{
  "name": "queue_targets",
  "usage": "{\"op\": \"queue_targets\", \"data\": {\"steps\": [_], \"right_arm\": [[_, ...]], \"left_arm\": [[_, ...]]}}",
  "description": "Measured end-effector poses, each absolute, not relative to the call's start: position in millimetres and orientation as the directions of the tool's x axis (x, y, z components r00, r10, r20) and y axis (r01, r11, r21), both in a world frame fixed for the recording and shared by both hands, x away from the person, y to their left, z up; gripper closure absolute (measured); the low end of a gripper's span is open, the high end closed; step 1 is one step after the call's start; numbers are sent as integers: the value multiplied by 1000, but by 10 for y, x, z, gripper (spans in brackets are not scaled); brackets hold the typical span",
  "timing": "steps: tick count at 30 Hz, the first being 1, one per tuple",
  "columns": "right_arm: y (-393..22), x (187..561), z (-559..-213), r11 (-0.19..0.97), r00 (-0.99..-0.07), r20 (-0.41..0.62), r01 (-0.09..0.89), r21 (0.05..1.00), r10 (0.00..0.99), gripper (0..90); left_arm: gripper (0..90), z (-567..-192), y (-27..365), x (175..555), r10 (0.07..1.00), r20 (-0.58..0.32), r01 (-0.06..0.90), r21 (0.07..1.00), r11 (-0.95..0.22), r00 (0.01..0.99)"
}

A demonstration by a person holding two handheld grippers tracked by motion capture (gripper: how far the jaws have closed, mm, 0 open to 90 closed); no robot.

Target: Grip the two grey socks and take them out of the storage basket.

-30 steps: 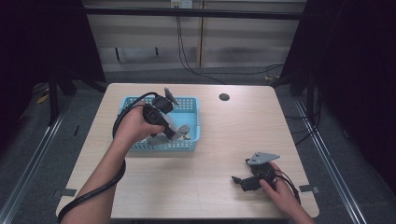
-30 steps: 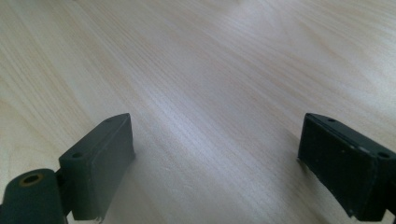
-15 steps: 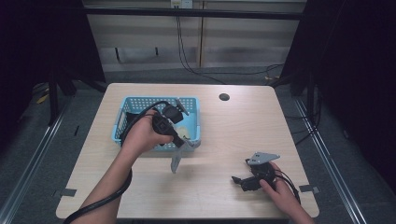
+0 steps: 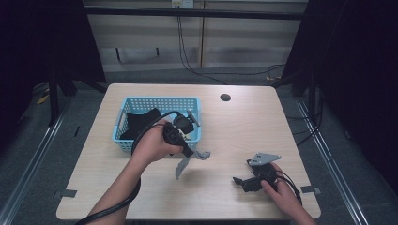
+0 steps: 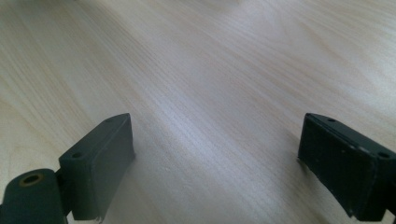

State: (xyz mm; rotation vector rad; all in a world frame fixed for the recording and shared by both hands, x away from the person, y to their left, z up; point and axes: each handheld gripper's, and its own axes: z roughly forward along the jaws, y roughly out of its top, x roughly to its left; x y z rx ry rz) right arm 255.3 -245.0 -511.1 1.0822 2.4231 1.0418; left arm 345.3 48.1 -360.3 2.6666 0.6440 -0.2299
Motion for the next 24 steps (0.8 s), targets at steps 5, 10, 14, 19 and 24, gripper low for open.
{"op": "queue_targets", "data": {"steps": [5, 10, 14, 19, 24], "right_arm": [[-2450, 2553, -5111, 456, -676, 28, 527, 717, 736, 100], [-2450, 2553, -5111, 456, -676, 28, 527, 717, 736, 100], [-2450, 2553, -5111, 456, -676, 28, 527, 717, 736, 100], [-2450, 2553, -5111, 456, -676, 28, 527, 717, 737, 99], [-2450, 2553, -5111, 456, -676, 28, 527, 717, 736, 99]], "left_arm": [[854, -3703, 417, 3463, 401, -256, 469, 323, -822, 879], [851, -3787, 356, 3474, 399, -262, 469, 319, -824, 879], [825, -3830, 335, 3475, 402, -261, 471, 315, -824, 878], [818, -3832, 347, 3463, 402, -261, 472, 323, -820, 878], [819, -3858, 347, 3457, 391, -273, 467, 327, -822, 879]]}}
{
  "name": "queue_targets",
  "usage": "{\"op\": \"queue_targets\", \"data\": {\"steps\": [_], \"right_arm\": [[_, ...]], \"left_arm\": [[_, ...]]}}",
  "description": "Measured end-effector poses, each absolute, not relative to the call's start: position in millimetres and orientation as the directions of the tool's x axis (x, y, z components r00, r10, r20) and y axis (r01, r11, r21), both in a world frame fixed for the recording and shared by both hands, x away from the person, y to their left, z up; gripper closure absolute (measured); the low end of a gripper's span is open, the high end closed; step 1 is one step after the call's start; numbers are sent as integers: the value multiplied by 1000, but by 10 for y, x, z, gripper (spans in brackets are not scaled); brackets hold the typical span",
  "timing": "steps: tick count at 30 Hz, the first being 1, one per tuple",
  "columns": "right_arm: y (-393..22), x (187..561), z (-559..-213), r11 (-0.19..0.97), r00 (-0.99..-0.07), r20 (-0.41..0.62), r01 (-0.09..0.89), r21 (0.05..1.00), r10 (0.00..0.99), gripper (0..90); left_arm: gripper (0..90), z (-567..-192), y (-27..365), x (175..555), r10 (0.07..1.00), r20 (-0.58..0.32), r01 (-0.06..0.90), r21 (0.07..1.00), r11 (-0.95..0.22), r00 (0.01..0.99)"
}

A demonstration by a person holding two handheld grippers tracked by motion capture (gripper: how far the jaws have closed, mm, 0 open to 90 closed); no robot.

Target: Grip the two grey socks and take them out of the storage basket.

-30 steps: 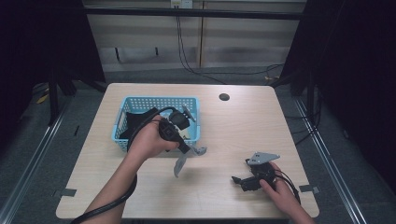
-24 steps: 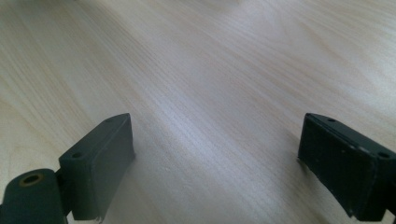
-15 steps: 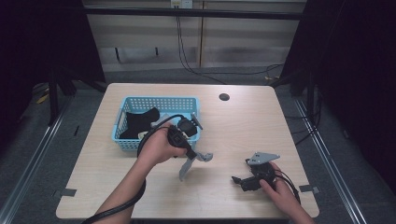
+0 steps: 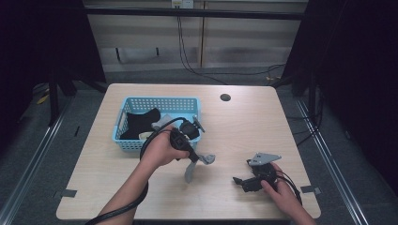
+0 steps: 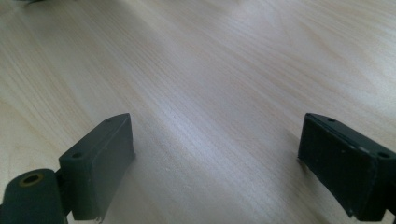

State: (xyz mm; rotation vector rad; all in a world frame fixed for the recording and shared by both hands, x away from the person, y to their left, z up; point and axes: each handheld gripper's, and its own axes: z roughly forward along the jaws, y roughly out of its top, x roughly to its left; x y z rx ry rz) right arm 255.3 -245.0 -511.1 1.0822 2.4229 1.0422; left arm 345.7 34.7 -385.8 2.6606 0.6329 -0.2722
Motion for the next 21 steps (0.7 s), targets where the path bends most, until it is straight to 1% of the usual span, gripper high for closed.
{"op": "queue_targets", "data": {"steps": [4, 5, 8, 14, 18, 21], "right_arm": [[-2450, 2553, -5111, 456, -676, 28, 527, 717, 737, 100], [-2450, 2553, -5111, 456, -676, 28, 527, 717, 737, 99], [-2450, 2553, -5111, 456, -676, 28, 527, 717, 737, 99], [-2450, 2553, -5111, 456, -676, 28, 527, 717, 737, 100], [-2450, 2553, -5111, 456, -676, 28, 527, 717, 737, 99], [-2450, 2553, -5111, 456, -676, 28, 527, 717, 737, 99]], "left_arm": [[818, -3892, 329, 3454, 387, -277, 465, 330, -822, 880], [805, -3901, 323, 3453, 387, -276, 465, 334, -820, 880], [713, -3909, 305, 3447, 397, -283, 479, 344, -807, 873], [606, -3870, 329, 3458, 419, -271, 494, 344, -799, 866], [533, -3804, 399, 3501, 427, -248, 492, 369, -788, 870], [465, -3748, 473, 3550, 452, -225, 504, 391, -770, 863]]}}
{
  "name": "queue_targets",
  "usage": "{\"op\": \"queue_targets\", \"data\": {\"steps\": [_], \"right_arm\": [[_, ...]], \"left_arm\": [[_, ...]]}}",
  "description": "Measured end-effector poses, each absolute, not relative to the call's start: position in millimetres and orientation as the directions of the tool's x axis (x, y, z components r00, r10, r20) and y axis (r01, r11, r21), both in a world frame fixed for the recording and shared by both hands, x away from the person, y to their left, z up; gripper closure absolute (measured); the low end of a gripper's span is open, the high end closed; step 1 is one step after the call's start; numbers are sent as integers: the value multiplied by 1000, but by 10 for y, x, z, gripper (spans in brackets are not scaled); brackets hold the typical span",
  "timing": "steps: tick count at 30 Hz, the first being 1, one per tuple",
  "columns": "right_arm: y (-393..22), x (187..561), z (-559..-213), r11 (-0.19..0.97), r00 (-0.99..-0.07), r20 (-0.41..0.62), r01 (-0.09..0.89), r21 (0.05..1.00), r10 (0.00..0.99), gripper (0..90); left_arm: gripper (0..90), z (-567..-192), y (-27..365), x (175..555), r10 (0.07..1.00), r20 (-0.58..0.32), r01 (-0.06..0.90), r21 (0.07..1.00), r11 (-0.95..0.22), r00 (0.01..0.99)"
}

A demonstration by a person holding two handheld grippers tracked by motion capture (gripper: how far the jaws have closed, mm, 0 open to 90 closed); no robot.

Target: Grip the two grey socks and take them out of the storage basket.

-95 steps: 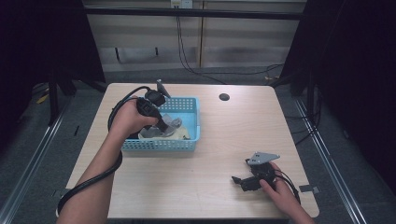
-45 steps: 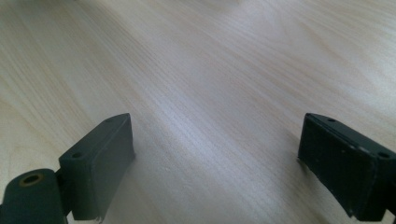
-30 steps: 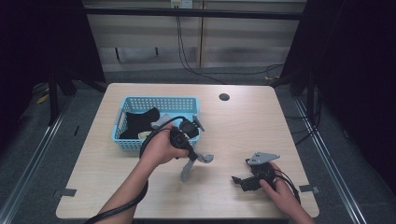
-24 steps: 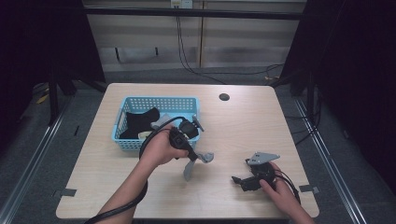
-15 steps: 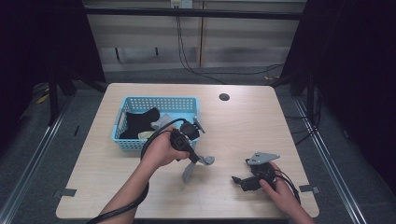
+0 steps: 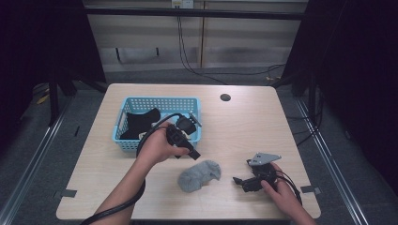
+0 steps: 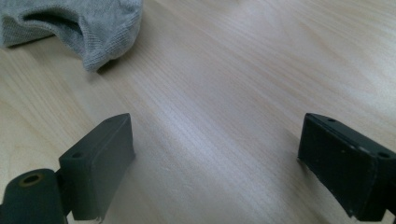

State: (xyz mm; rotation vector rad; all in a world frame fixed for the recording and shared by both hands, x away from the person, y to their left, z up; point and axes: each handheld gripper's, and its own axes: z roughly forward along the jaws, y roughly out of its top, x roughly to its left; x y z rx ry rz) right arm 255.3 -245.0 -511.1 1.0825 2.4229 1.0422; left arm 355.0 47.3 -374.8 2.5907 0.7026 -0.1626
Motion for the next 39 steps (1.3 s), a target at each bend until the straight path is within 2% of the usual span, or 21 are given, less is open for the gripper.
{"op": "queue_targets", "data": {"steps": [7, 13, 23, 34, 37, 39], "right_arm": [[-2450, 2553, -5111, 456, -676, 29, 527, 717, 737, 99], [-2450, 2553, -5111, 456, -676, 29, 527, 717, 737, 100], [-2450, 2553, -5111, 456, -676, 29, 527, 717, 737, 99], [-2450, 2553, -5111, 456, -676, 29, 527, 717, 737, 100], [-2450, 2553, -5111, 456, -676, 29, 527, 717, 737, 100], [-2450, 2553, -5111, 456, -676, 29, 527, 717, 737, 100]], "left_arm": [[343, -3689, 692, 3732, 517, -176, 539, 421, -729, 838], [305, -3761, 898, 3959, 590, -154, 592, 427, -684, 792], [273, -3973, 1132, 4257, 677, -127, 651, 448, -612, 724], [268, -4253, 1254, 4491, 742, -125, 711, 427, -559, 659], [263, -4297, 1260, 4531, 749, -82, 702, 429, -569, 657], [259, -4335, 1259, 4562, 757, -104, 714, 434, -549, 645]]}}
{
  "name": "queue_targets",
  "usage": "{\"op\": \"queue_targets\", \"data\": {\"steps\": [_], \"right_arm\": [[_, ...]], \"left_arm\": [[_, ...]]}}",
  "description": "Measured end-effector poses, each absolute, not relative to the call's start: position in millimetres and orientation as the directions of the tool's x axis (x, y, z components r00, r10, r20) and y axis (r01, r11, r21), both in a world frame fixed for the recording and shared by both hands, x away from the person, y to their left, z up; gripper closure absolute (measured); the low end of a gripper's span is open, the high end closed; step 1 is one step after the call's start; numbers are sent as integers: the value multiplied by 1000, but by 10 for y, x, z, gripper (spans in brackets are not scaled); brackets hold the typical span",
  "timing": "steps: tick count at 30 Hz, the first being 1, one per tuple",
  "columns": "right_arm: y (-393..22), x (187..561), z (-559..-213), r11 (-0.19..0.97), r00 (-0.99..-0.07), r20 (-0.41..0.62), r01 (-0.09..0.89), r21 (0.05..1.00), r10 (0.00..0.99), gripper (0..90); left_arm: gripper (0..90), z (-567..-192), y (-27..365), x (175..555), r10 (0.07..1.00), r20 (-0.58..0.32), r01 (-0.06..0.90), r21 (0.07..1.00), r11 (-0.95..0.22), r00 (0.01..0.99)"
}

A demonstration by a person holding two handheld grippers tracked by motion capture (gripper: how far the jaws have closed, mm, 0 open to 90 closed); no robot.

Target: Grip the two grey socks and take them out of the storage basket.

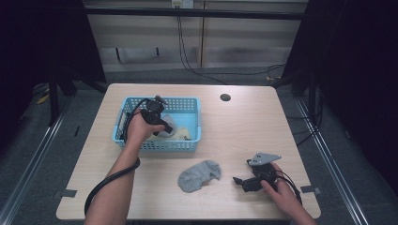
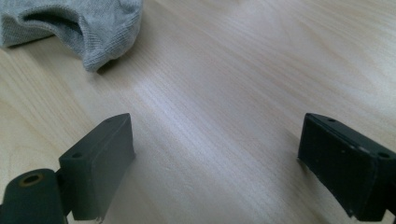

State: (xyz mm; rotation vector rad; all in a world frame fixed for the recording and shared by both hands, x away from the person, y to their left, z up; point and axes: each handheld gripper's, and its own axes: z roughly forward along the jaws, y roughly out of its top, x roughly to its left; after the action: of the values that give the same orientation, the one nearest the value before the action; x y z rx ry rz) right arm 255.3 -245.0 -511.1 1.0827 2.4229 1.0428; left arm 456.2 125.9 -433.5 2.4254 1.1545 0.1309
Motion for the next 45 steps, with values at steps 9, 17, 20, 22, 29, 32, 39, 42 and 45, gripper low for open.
{"op": "queue_targets", "data": {"steps": [9, 17, 20, 22, 29, 32, 39, 42, 45], "right_arm": [[-2448, 2553, -5111, 453, -674, 31, 528, 718, 738, 99], [-2448, 2553, -5111, 453, -674, 31, 529, 718, 738, 100], [-2448, 2553, -5111, 453, -674, 31, 528, 718, 738, 100], [-2448, 2552, -5111, 453, -674, 31, 529, 718, 738, 100], [-2448, 2553, -5111, 453, -674, 31, 528, 718, 738, 100], [-2448, 2553, -5111, 453, -674, 31, 528, 718, 738, 99], [-2449, 2556, -5113, 455, -676, 26, 523, 720, 736, 100], [-2449, 2555, -5112, 454, -675, 28, 526, 719, 737, 99], [-2449, 2554, -5111, 454, -675, 29, 526, 719, 737, 100]], "left_arm": [[278, -4411, 1287, 4705, 792, -65, 727, 449, -520, 607], [540, -4547, 1322, 4771, 793, -72, 754, 374, -540, 604], [752, -4563, 1333, 4763, 798, -90, 778, 311, -546, 596], [805, -4527, 1346, 4761, 810, -119, 802, 284, -526, 574], [819, -4295, 1345, 4728, 791, -145, 792, 275, -545, 595], [819, -4192, 1321, 4705, 777, -151, 781, 272, -562, 611], [818, -3959, 1264, 4651, 746, -170, 757, 283, -589, 644], [818, -3840, 1243, 4613, 737, -168, 747, 298, -594, 654], [818, -3741, 1225, 4577, 727, -175, 739, 302, -602, 663]]}}
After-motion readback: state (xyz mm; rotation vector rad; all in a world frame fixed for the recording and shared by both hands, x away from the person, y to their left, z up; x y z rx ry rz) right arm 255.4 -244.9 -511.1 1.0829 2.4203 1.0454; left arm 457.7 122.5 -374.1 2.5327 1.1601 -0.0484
